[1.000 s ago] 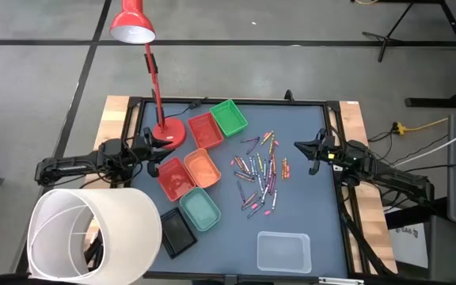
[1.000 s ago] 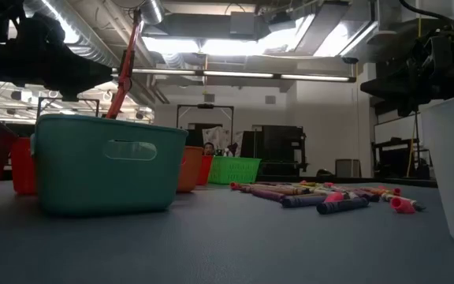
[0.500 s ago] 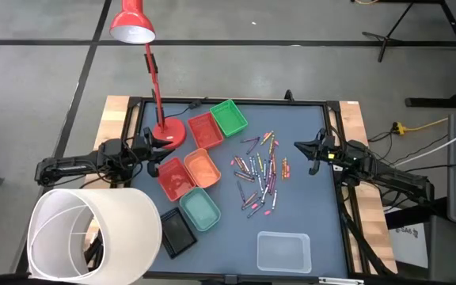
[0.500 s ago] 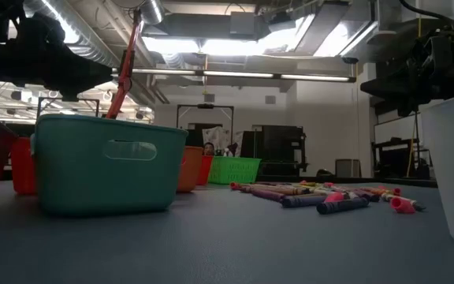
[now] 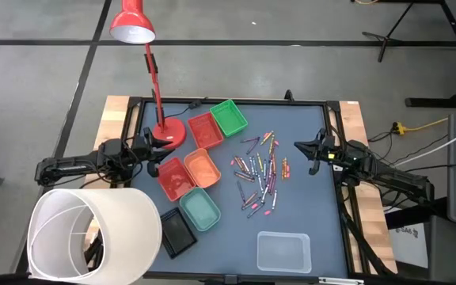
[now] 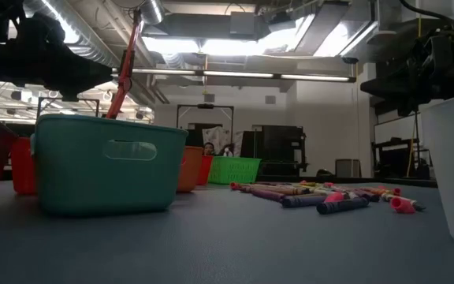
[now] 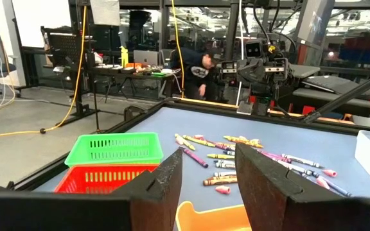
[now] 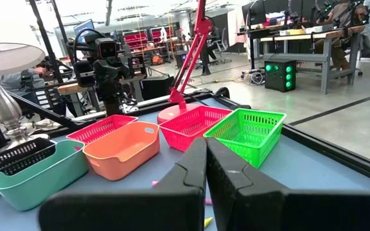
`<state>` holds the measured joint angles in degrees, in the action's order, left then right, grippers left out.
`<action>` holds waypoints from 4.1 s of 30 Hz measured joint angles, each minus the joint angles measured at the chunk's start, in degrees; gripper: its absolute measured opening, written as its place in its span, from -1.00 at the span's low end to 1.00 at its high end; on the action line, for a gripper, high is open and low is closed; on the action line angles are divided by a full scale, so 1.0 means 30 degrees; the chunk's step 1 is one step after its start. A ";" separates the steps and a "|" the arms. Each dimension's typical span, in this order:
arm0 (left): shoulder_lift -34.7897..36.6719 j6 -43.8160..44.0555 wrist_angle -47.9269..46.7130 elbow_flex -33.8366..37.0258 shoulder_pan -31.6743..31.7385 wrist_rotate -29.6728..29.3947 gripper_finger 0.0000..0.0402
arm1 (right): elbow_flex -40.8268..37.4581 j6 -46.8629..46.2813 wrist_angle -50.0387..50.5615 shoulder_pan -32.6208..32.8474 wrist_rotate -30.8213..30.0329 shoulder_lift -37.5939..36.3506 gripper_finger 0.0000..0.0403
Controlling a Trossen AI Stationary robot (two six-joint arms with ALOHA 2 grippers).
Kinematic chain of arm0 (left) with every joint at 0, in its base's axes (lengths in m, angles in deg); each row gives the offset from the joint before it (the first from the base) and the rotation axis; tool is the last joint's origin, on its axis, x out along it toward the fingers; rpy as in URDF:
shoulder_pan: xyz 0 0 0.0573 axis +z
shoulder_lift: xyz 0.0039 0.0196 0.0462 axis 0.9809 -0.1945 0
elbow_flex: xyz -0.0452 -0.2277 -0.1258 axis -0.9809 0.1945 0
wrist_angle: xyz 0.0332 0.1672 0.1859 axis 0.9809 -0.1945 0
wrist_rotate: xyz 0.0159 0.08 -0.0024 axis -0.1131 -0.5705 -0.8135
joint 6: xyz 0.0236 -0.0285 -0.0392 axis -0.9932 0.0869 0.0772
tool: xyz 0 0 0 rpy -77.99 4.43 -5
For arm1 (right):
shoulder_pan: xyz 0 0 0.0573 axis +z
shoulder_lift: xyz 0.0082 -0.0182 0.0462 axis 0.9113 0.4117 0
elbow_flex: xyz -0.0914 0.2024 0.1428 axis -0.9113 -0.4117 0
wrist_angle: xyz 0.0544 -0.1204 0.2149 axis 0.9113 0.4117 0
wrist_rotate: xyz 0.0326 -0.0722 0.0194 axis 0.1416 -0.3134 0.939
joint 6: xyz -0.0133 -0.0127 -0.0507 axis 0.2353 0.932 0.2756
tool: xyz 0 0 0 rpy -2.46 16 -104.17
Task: Sort crayons
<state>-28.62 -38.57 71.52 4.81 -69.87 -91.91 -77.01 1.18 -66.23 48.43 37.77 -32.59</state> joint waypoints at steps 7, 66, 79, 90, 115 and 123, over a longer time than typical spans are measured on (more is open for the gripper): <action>0.0007 0.0073 0.0640 0.0000 0.0007 0.0000 -0.37 | 0.0001 -0.0007 -0.0962 0.0000 0.0000 -0.0007 -0.95; -0.9865 0.0000 1.0999 0.0000 0.0007 0.1435 -0.37 | 1.5279 1.1013 0.4712 -0.5901 0.0166 2.8930 -0.14; -0.9865 0.0052 1.0987 0.0000 0.0007 0.1435 -0.37 | 1.5279 1.2471 0.5034 -0.5887 0.0379 3.0713 -0.14; -0.9865 0.0073 1.0987 0.0000 0.0000 0.1435 -0.37 | 1.5308 1.3063 0.4991 -0.5851 0.0024 3.1876 -0.14; -0.9865 0.0091 1.0987 0.0000 0.0004 0.1435 -0.37 | 1.5308 1.4833 0.5866 -0.5850 0.0006 3.1897 -0.70; -0.9865 0.0095 1.0987 0.0000 0.0007 0.1435 -0.37 | 1.5305 1.5008 0.5973 -0.5858 -0.0175 3.1897 -0.82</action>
<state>-58.21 -38.29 104.48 4.81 -69.85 -87.60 -31.10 46.21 -48.31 30.86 37.25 63.10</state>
